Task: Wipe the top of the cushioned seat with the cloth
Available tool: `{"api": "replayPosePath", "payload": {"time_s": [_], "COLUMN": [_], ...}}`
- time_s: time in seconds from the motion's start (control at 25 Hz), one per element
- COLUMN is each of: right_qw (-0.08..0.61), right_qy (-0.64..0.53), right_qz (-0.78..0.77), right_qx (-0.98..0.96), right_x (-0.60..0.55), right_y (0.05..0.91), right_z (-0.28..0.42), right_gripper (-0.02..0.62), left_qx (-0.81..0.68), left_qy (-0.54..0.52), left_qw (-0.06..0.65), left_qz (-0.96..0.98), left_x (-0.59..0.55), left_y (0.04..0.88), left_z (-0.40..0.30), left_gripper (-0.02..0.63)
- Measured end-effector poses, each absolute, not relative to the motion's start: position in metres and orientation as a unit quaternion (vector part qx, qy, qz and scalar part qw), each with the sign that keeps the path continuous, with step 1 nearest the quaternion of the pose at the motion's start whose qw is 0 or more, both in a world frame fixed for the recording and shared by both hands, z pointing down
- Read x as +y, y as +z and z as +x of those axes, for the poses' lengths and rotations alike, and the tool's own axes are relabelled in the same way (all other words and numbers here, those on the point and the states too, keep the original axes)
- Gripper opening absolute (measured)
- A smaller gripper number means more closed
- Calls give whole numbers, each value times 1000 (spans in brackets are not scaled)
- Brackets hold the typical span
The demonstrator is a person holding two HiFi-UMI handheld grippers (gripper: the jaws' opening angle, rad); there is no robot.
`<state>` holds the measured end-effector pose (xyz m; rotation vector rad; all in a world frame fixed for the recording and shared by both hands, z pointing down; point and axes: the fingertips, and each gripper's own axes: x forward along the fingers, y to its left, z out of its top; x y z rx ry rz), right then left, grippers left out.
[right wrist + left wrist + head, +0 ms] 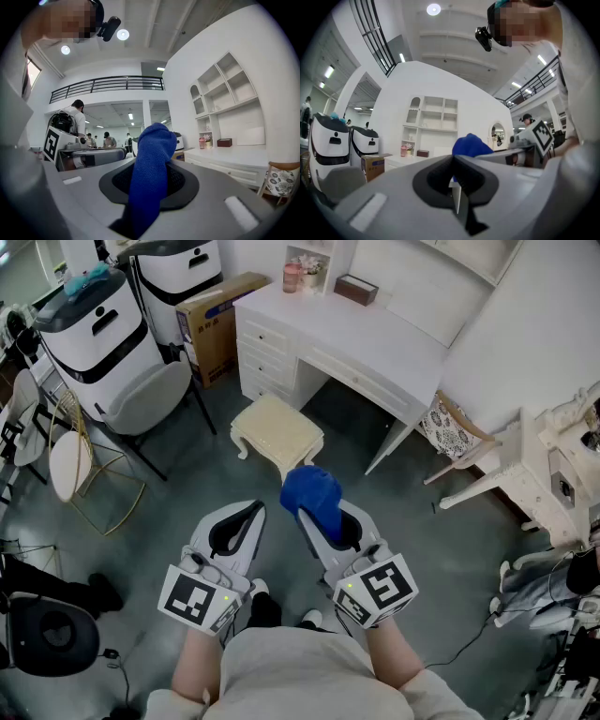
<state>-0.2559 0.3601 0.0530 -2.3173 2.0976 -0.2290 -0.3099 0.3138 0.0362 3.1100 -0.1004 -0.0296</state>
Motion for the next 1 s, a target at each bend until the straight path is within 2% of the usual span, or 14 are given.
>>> {"api": "replayPosePath", "payload": {"time_s": [0.68, 1.0], "right_qw": [5, 31], "right_qy": [-72, -71], "right_qz": [-754, -757], "right_qx": [653, 649], "right_x": [302, 273], "right_y": [59, 59], "right_z": [-251, -250], "right_gripper": [109, 112], "left_qx": [-61, -63], "left_qy": [-10, -18], "left_qw": [20, 16], "left_qz": [998, 998], "left_x": [237, 201], "left_y": [47, 50], "left_z": [-316, -316], "left_gripper": [-2, -2]}}
